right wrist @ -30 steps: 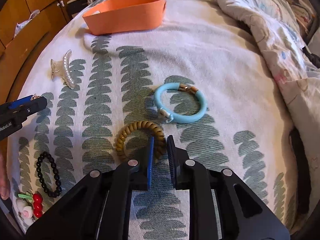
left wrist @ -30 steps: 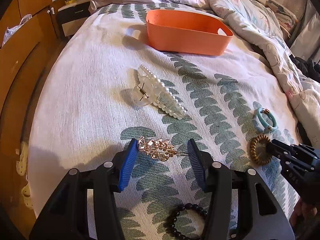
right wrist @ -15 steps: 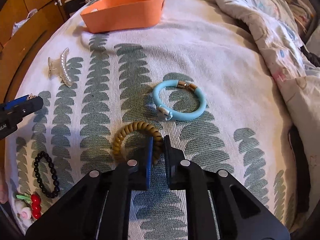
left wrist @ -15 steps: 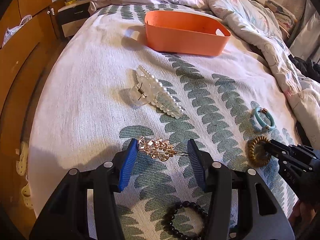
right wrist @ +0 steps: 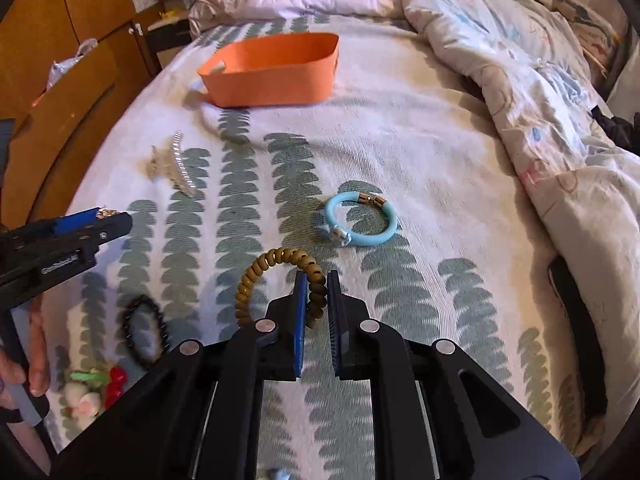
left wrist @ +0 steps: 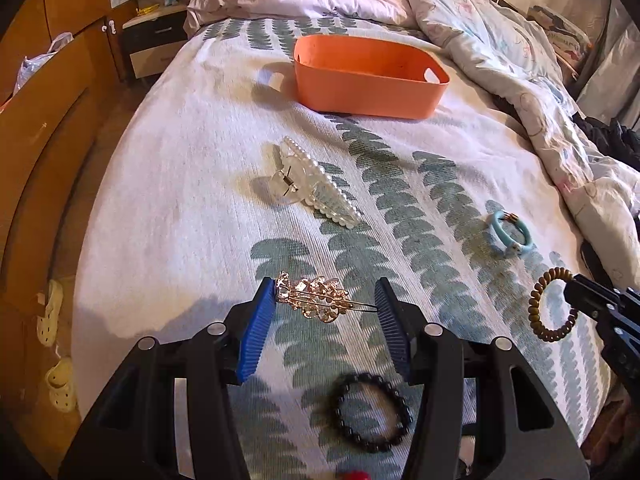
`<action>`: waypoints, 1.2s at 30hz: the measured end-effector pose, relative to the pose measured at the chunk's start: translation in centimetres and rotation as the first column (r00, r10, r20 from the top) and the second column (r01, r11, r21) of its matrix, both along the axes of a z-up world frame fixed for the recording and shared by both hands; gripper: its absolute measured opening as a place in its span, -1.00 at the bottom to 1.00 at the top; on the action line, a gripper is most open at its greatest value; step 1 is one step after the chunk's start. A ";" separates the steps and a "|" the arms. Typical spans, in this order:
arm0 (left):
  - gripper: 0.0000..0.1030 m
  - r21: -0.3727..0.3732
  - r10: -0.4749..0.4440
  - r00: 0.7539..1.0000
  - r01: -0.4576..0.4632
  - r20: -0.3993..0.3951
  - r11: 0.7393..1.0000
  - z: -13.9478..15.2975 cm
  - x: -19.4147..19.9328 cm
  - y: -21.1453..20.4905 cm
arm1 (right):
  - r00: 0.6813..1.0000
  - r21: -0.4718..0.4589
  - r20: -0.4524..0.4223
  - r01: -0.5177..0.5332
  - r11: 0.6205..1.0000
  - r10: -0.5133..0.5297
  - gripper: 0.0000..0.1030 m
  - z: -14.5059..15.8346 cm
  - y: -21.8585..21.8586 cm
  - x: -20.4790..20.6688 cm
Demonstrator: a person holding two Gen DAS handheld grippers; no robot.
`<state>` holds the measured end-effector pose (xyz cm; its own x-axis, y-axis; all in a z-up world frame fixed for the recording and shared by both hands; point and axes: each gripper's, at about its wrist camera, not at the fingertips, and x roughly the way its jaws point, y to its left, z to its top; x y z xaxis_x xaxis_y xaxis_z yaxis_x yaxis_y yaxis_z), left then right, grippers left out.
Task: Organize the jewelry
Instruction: 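Carry the brooch with the left tool toward the bunny clip while the right tool carries the hair tie, then open the left tool to drop the brooch while the right tool drops the coil hair tie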
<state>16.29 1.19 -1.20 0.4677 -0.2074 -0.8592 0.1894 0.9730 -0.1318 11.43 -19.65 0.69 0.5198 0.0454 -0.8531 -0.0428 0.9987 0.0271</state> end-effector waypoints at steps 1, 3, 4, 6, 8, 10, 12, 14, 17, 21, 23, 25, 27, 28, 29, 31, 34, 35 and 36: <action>0.00 0.003 0.000 1.000 0.000 0.007 1.000 0.5 -0.7 0.1 | 1.000 0.005 0.005 -0.002 1.000 0.002 -0.79 0.4 0.1 -0.6; 0.00 0.003 -0.002 1.000 0.002 0.018 1.000 1.3 -1.8 0.4 | 1.000 0.025 0.027 -0.009 1.000 0.008 -0.79 1.3 0.3 -2.5; 0.00 0.002 -0.001 1.000 0.001 0.022 1.000 1.5 -2.3 0.6 | 0.999 0.026 0.034 -0.013 1.000 0.012 -0.79 1.7 0.4 -3.3; 0.00 0.002 0.002 0.999 -0.002 0.033 1.000 2.2 -4.0 1.1 | 0.999 0.028 0.044 -0.020 0.999 0.018 -0.79 2.3 0.3 -5.4; 0.00 0.005 0.011 0.999 -0.011 0.039 1.000 2.5 -5.5 1.4 | 0.998 0.052 0.055 -0.016 0.999 0.013 -0.79 2.6 -0.2 -7.2; 0.00 0.013 0.013 0.999 -0.013 0.038 1.000 2.4 -6.7 1.5 | 0.998 0.062 0.057 -0.002 0.998 -0.001 -0.79 2.4 -0.8 -8.9; 0.00 0.021 0.019 0.999 -0.020 0.033 1.000 2.2 -8.0 1.6 | 0.999 0.082 0.050 0.008 0.997 -0.012 -0.79 2.0 -1.4 -10.5; 0.00 0.016 0.024 0.999 -0.025 0.032 1.000 1.9 -9.0 1.7 | 0.998 0.098 0.048 0.023 0.995 -0.028 -0.79 1.4 -2.0 -11.8; 0.00 0.017 0.032 0.999 -0.033 0.037 0.999 1.4 -10.4 1.8 | 0.998 0.117 0.041 0.041 0.992 -0.046 -0.79 0.6 -3.0 -13.4; 0.00 0.023 0.044 0.998 -0.046 0.047 0.999 0.7 -11.6 2.1 | 0.997 0.131 0.047 0.054 0.990 -0.061 -0.79 0.1 -3.7 -14.9; 0.00 0.033 0.047 0.998 -0.048 0.046 0.998 0.2 -11.8 2.0 | 0.997 0.133 0.046 0.050 0.990 -0.057 -0.79 -0.1 -3.7 -15.1; 0.00 0.041 0.048 0.998 -0.050 0.044 0.998 -0.1 -11.8 2.0 | 0.997 0.134 0.045 0.050 0.990 -0.057 -0.79 -0.3 -3.8 -15.0; 0.00 0.045 0.052 0.998 -0.054 0.041 0.998 -0.4 -11.7 2.2 | 0.997 0.138 0.041 0.053 0.989 -0.059 -0.79 -0.6 -4.0 -14.8; 0.00 0.049 0.054 0.998 -0.056 0.041 0.997 -0.5 -11.7 2.2 | 0.997 0.135 0.043 0.059 0.989 -0.065 -0.79 -0.8 -4.1 -14.6; 0.00 0.055 0.054 0.998 -0.057 0.044 0.997 -0.5 -11.8 2.3 | 0.997 0.127 0.041 0.061 0.990 -0.067 -0.79 -0.9 -4.2 -14.5; 0.00 0.062 0.056 0.997 -0.059 0.045 0.996 -0.7 -11.8 2.4 | 0.997 0.133 0.044 0.064 0.989 -0.071 -0.79 -1.2 -4.5 -14.4; 0.01 0.066 0.064 0.997 -0.066 0.032 0.996 -0.9 -11.7 2.6 | 0.996 0.133 0.047 0.067 0.989 -0.074 -0.79 -1.5 -4.7 -14.3; 0.01 0.064 0.067 0.997 -0.069 0.031 0.996 -0.9 -11.7 2.7 | 0.996 0.131 0.049 0.068 0.989 -0.075 -0.78 -1.5 -4.8 -14.3; 0.01 0.058 0.072 0.997 -0.074 0.031 0.996 -0.9 -11.7 2.9 | 0.996 0.127 0.049 0.068 0.990 -0.074 -0.78 -1.5 -4.7 -14.3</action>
